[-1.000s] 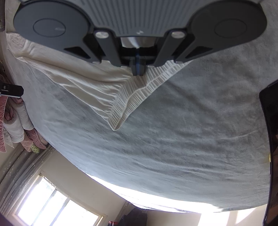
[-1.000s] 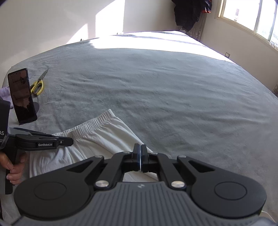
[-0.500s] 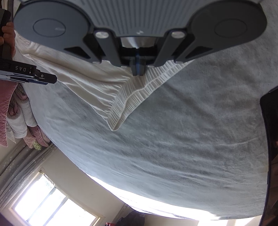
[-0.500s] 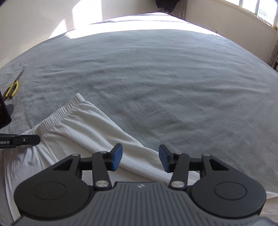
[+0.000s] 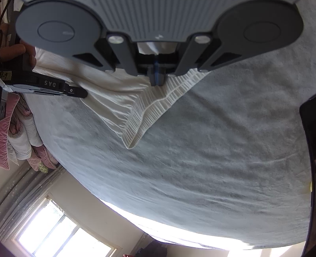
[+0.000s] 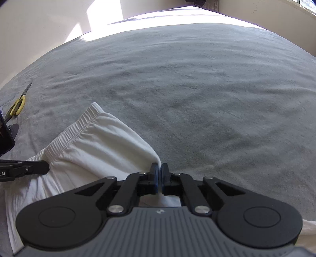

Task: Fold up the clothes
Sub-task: 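Lift the pants with both grippers and fold the waistband toward the legs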

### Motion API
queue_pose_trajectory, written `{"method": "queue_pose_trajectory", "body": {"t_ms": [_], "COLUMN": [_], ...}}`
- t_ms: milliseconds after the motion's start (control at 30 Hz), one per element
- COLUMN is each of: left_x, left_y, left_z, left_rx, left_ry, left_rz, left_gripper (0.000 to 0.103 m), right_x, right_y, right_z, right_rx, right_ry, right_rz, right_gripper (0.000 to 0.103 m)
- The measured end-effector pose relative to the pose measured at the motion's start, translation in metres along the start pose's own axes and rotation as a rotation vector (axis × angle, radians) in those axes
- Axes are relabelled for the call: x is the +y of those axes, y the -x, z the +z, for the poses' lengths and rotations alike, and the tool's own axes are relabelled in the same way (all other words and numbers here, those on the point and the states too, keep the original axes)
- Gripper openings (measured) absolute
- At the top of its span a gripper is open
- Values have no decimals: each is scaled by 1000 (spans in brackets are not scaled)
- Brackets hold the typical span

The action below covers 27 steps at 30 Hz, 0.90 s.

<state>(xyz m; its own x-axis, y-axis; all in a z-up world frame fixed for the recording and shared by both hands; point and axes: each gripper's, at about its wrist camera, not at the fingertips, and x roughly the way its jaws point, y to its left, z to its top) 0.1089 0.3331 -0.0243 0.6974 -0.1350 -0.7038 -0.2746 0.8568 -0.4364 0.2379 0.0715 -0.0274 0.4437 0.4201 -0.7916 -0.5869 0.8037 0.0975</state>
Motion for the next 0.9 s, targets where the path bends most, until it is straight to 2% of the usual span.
{"method": "queue_pose_trajectory", "body": {"t_ms": [233,533,733,900], "left_x": [1,-3,-1,2], "left_y": [1,2,3,8], "left_z": [-1,-4,-5,-5], "left_rx": [-3,-20,-28,-20], "left_ry": [-4,-20,-8,17], "left_rz": [-7,9,9,-2], "left_gripper": [3,3,3,2], "right_x": [14,56,99,129], "right_y": [47,130,164,159], "right_z": [3,-1,-34,-73], "right_rx": [-87,-170,-181,-141], "right_ry": [-19,48,98,97], "right_rz": [34,91,162,214], "right_gripper": [4,4,4,4]}}
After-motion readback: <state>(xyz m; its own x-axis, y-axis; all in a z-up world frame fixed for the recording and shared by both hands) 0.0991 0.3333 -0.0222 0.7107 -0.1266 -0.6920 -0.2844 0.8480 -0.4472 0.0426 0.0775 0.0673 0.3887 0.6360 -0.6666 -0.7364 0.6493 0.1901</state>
